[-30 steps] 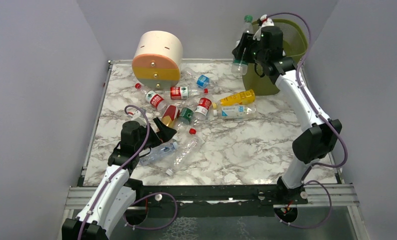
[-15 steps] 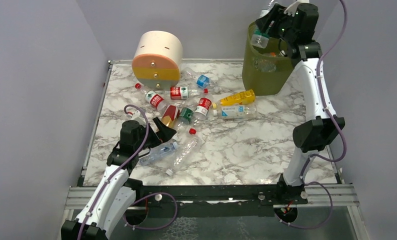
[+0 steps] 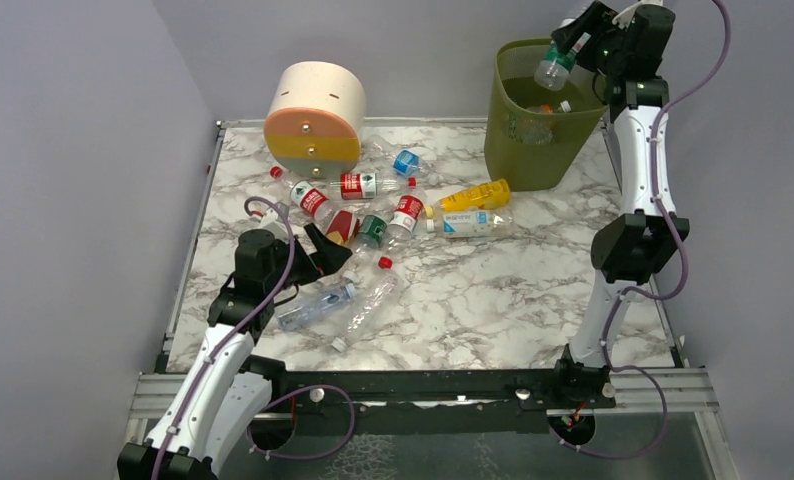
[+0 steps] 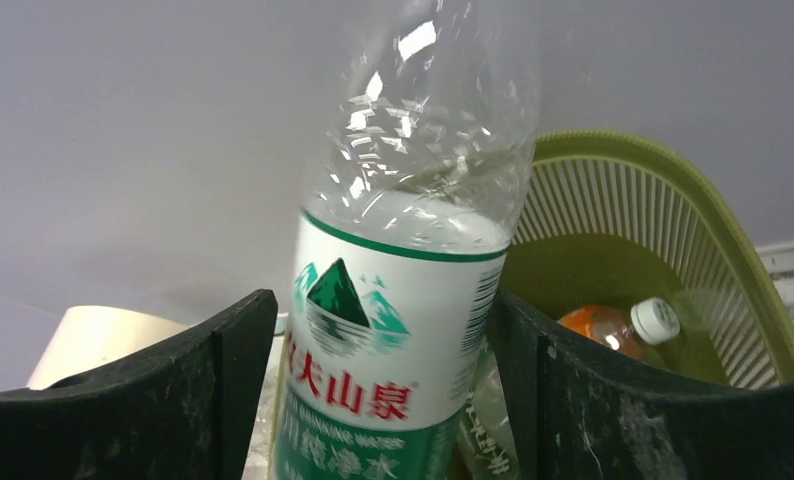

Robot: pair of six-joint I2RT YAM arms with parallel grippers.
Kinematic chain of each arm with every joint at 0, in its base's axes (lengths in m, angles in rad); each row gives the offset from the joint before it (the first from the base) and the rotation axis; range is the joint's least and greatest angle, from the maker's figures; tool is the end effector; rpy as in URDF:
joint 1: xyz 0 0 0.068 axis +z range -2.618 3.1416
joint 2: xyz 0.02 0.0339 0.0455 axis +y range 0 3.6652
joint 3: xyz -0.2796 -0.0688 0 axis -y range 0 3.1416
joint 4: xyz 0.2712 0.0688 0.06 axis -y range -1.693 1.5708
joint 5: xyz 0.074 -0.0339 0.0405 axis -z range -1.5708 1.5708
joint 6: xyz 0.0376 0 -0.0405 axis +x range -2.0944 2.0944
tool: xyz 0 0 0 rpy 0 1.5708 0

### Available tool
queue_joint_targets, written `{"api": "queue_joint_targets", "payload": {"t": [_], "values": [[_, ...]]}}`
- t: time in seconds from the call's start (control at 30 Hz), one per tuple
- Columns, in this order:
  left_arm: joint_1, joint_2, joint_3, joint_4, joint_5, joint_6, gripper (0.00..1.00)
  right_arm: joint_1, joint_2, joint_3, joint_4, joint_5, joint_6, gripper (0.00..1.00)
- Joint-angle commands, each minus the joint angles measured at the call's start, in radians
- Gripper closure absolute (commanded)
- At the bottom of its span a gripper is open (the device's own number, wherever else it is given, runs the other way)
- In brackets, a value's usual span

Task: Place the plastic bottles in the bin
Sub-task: Place the plastic bottle in the trash bin.

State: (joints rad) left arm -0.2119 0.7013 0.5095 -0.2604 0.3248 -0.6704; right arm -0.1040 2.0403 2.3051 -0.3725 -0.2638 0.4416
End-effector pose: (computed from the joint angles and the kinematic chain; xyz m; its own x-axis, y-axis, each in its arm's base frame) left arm 0.1761 -0.0501 0.2532 -0.6329 -0.4661 -0.6182 0.1107 0.7358 -0.6681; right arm 0.5005 -0.0424 0.4799 -0.1640 0.4320 -0.8869 -0.0968 0.8876 0.4503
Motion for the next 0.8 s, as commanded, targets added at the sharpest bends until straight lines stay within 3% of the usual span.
{"api": "queue_joint_targets", "payload": {"t": [0.0,0.13,0.33,0.53,0.77], "values": [[-0.007,-0.014,0.046,-0.032,0.004,0.013,0.01,0.0,0.082,0.112,0.004,-0.028,-0.002,0.13],[-0.007,-0.016,0.08,-0.061,0.002,0.017,0.01,-0.002,0.111,0.163,-0.081,0.009,-0.018,0.03],[-0.007,-0.002,0.112,-0.08,0.001,0.027,0.01,-0.002,-0.126,-0.089,-0.044,0.058,-0.04,0.02],[-0.007,0.036,0.169,-0.083,-0.01,0.008,0.01,0.014,-0.395,-0.376,0.009,-0.034,0.03,0.02],[-0.007,0.143,0.322,-0.169,0.008,-0.041,0.01,0.026,-0.445,-0.48,-0.046,-0.103,0.07,0.01]]}}
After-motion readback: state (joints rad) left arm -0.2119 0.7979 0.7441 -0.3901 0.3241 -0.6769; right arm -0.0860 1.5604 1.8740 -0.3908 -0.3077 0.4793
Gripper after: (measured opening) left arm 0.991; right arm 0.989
